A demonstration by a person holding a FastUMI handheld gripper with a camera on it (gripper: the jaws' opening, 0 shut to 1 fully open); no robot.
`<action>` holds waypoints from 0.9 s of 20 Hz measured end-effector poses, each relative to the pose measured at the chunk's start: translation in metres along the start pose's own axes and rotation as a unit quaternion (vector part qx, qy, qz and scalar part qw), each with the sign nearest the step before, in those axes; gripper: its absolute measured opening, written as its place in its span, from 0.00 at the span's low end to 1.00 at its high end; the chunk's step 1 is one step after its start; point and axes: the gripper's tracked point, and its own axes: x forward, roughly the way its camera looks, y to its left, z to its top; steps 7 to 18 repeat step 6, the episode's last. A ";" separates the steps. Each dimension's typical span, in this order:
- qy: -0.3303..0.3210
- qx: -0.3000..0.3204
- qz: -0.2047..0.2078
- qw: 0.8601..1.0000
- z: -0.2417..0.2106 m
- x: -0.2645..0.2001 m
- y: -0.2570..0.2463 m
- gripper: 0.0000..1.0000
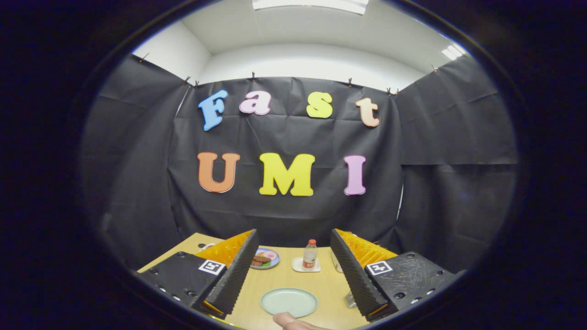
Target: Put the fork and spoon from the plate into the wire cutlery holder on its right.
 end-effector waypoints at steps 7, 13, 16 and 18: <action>-0.005 -0.023 -0.001 1.000 0.008 0.007 -0.012 0.96; -0.005 -0.023 -0.001 1.000 0.008 0.007 -0.012 0.96; -0.005 -0.023 -0.001 1.000 0.008 0.007 -0.012 0.96; -0.005 -0.023 -0.001 1.000 0.008 0.007 -0.012 0.96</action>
